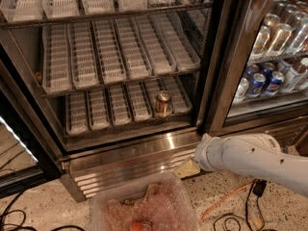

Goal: Pick orange can from bottom shelf of fridge

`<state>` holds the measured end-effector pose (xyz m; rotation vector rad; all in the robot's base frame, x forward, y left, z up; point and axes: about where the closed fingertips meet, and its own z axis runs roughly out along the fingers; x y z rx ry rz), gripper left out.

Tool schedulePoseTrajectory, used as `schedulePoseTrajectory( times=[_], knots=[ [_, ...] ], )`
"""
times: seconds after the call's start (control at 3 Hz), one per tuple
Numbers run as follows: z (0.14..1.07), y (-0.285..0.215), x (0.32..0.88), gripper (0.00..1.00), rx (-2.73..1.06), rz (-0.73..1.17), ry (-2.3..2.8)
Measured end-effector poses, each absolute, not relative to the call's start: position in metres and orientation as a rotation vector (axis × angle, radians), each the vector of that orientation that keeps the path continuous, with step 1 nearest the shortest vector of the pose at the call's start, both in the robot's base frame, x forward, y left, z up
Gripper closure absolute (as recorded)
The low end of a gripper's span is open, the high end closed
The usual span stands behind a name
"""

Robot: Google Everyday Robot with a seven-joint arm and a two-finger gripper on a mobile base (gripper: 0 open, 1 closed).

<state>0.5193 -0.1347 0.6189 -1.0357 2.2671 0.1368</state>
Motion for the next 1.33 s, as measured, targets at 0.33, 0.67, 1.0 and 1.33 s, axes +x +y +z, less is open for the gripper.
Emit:
schedulePoseTrajectory(
  times=[0.33, 0.67, 1.0, 1.33],
  knots=[
    [0.619, -0.135, 0.519, 0.0, -1.035, 0.137, 2.267],
    [0.61, -0.125, 0.528, 0.0, -1.006, 0.157, 2.245],
    [0.603, -0.112, 0.549, 0.0, -0.956, 0.154, 2.179],
    [0.587, -0.096, 0.578, 0.0, -0.91, 0.164, 2.099]
  ],
)
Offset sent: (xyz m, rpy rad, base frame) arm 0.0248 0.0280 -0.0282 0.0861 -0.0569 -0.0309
